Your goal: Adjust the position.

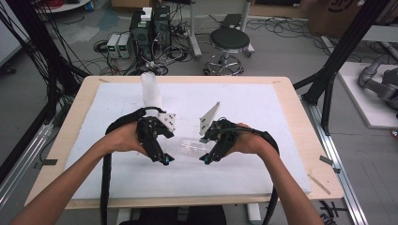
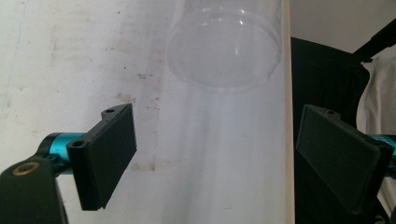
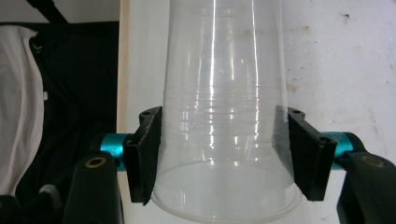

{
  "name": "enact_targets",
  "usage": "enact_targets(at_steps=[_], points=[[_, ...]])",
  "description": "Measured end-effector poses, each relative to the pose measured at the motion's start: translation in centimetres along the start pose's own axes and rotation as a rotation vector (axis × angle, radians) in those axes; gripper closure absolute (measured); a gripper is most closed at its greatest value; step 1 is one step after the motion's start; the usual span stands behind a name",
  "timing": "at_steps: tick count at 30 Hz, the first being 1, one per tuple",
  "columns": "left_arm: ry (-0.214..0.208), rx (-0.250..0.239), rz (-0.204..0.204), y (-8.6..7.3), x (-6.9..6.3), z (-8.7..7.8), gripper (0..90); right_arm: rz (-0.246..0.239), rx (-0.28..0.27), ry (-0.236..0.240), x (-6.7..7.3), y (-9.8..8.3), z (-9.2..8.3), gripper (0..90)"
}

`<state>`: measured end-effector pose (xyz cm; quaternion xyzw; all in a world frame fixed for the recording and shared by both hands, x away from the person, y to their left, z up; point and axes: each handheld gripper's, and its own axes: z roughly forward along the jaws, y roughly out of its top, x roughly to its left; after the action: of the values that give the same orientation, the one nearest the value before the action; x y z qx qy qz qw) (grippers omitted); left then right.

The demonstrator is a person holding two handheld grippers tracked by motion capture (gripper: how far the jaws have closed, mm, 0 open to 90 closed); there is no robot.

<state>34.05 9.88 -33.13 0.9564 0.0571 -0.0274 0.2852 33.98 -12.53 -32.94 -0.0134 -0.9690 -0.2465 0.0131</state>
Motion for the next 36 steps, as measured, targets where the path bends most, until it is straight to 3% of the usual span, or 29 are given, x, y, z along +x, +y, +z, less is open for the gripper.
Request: enact_targets(at_steps=[8, 15, 23, 36], points=[[0.0, -0.004, 0.024, 0.9, -0.2, 0.7, 13.2, -0.013, 0.008, 0.005, 0.0, 0.0, -0.1, 35.4], [0.003, 0.02, 0.027, 2.0, -0.1, 1.6, 14.6, -0.016, 0.031, 0.001, -0.1, 0.0, 0.2, 35.4], [-0.001, 0.015, 0.022, 2.2, 0.1, 2.2, 21.2, -0.019, 0.032, 0.005, 0.0, 0.0, 0.2, 35.5], [-0.018, 0.007, 0.054, 2.6, 0.0, 2.6, 34.1, -0.028, 0.039, 0.007, 0.0, 0.2, 0.5, 35.4]])
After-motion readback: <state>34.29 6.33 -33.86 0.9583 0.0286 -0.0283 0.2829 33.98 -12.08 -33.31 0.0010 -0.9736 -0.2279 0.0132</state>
